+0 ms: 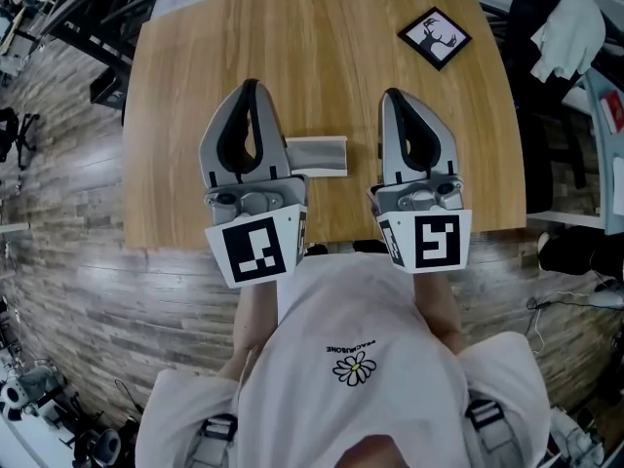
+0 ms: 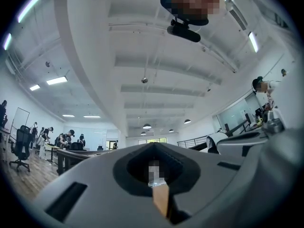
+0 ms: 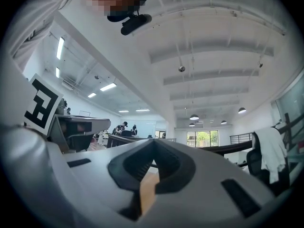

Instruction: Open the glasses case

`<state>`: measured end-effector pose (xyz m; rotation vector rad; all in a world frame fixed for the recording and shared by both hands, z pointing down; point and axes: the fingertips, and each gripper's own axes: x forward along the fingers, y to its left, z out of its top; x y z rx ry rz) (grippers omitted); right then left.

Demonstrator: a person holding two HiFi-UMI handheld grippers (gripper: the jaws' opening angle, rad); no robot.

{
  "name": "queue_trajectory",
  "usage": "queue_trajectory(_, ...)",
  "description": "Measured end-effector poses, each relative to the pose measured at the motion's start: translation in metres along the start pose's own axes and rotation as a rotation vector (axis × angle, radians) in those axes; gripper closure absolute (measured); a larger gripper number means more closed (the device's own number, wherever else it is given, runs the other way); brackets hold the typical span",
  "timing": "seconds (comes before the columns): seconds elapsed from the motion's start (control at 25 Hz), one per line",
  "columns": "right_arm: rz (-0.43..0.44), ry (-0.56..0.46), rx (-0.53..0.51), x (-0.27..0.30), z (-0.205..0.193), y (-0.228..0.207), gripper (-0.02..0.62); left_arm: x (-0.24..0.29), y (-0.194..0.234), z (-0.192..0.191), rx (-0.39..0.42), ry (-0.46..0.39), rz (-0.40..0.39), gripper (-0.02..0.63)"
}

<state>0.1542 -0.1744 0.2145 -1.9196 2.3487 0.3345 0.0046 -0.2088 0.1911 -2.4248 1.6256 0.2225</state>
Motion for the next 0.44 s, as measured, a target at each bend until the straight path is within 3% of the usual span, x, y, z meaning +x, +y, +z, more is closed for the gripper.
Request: queue_trajectory(0.44,-0.004,0.008,-0.012,-0.0034,-0.0013,-0.0031,0.589,-0.0027,0.0047,-0.0092,-0.011,0.023,0.012,0.589)
